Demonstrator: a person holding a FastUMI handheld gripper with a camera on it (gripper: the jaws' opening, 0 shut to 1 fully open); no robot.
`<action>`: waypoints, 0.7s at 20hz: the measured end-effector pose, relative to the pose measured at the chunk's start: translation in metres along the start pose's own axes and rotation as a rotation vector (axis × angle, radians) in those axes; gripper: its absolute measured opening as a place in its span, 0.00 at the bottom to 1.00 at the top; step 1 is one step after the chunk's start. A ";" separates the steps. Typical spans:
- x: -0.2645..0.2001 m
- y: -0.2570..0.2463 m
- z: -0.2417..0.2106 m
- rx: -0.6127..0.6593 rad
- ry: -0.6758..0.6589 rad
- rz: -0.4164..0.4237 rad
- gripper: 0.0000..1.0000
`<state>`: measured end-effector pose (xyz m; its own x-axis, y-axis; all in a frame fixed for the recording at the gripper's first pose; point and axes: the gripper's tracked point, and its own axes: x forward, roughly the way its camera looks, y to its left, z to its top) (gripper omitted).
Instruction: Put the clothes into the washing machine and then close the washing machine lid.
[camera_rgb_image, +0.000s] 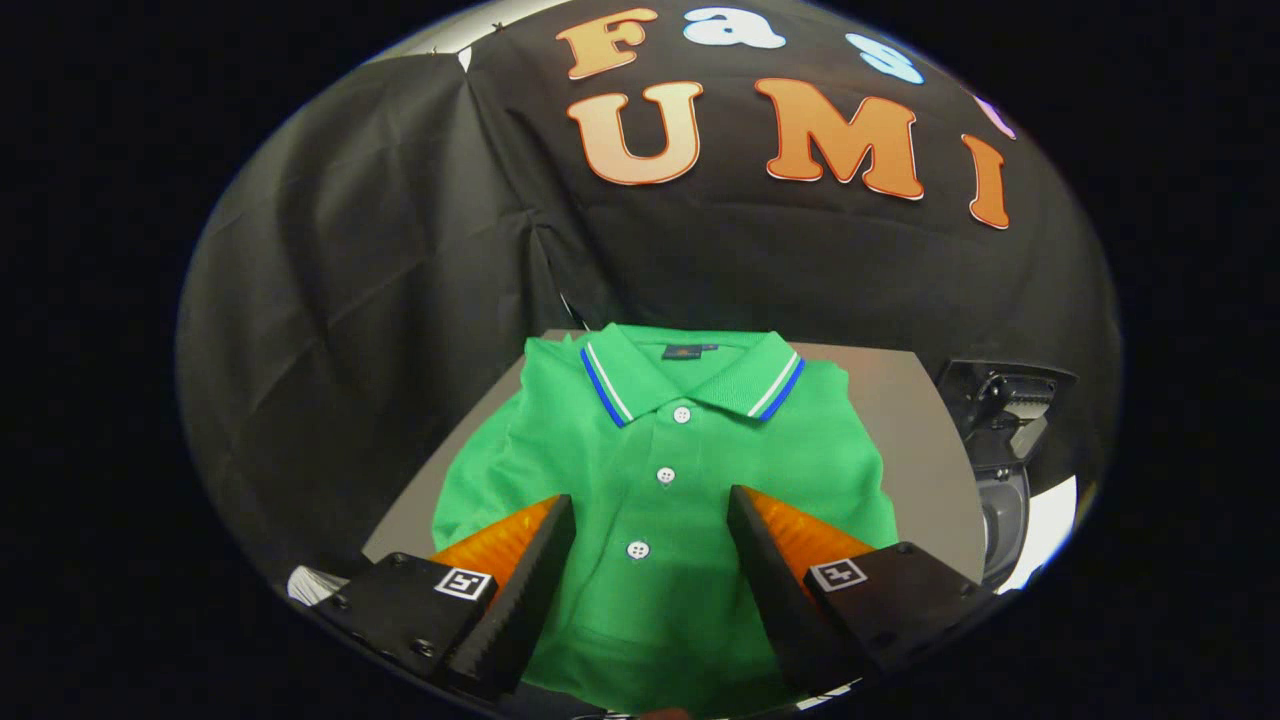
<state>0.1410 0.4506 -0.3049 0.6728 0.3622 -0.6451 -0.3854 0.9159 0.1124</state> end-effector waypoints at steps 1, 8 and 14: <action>0.000 0.001 0.001 -0.009 -0.008 -0.001 0.99; -0.003 -0.001 -0.003 -0.066 0.013 0.038 0.94; -0.004 -0.004 -0.003 -0.038 0.009 0.050 0.74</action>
<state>0.1381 0.4452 -0.3051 0.6465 0.4058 -0.6460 -0.4423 0.8893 0.1160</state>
